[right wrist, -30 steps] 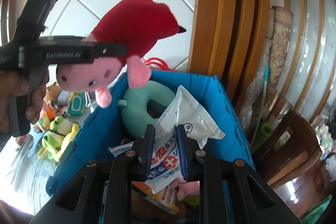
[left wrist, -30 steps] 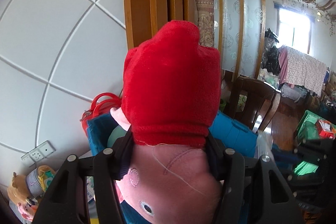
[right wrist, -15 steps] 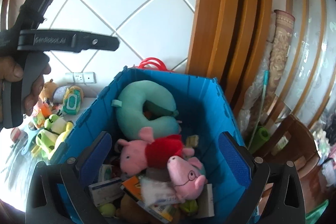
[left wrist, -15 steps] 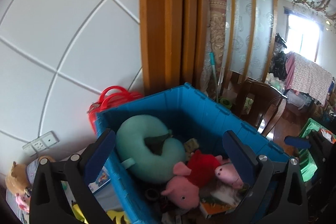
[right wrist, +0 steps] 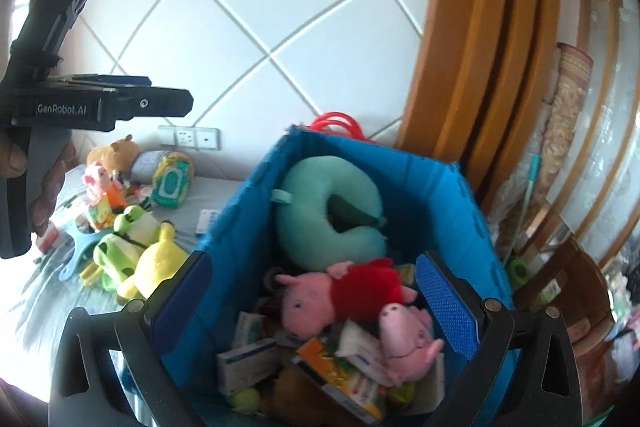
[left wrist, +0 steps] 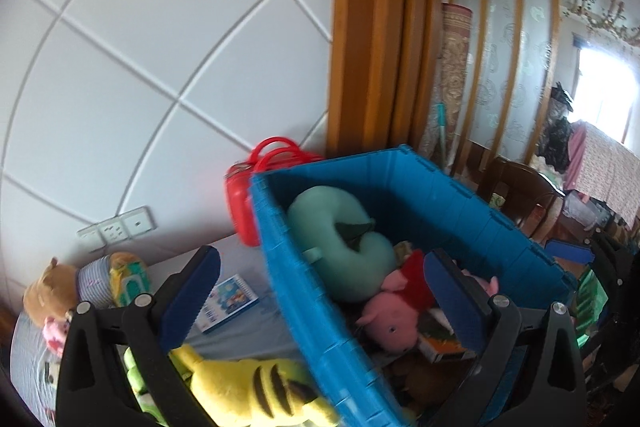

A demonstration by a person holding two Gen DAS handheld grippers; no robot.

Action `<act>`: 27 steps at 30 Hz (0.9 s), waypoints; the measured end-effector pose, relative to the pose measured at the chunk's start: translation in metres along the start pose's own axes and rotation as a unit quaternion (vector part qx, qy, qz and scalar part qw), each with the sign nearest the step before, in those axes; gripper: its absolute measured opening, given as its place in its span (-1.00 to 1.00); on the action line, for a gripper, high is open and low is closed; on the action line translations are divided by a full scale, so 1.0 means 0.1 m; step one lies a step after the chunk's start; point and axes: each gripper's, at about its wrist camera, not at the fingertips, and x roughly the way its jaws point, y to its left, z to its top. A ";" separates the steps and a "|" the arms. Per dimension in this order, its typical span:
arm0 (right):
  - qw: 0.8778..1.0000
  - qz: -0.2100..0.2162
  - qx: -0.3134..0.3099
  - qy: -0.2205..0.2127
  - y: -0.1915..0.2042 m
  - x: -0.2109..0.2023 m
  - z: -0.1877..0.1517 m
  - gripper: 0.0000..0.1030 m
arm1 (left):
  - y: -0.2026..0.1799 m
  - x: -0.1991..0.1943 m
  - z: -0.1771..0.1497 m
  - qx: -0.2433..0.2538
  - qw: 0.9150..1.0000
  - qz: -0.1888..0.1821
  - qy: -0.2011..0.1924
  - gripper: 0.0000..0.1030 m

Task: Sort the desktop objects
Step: 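Move both open tools back over the bed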

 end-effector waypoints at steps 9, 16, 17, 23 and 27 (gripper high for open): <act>0.999 0.040 -0.033 0.001 0.71 0.13 0.16 0.98 | 0.73 -0.40 -0.44 -0.046 0.998 0.051 0.009 1.00; 0.996 0.065 -0.056 0.005 1.37 0.22 0.24 0.98 | 1.29 -0.67 -0.79 -0.073 0.994 0.079 0.024 1.00; 0.996 0.068 -0.059 0.006 1.46 0.23 0.25 0.98 | 1.38 -0.71 -0.85 -0.077 0.993 0.082 0.027 1.00; 0.994 0.084 -0.071 0.013 1.97 0.30 0.31 0.99 | 1.84 -0.90 -1.17 -0.089 0.990 0.105 0.043 1.00; 0.992 0.096 -0.077 0.022 2.32 0.39 0.32 0.99 | 2.22 -1.00 -1.48 -0.106 0.985 0.120 0.061 1.00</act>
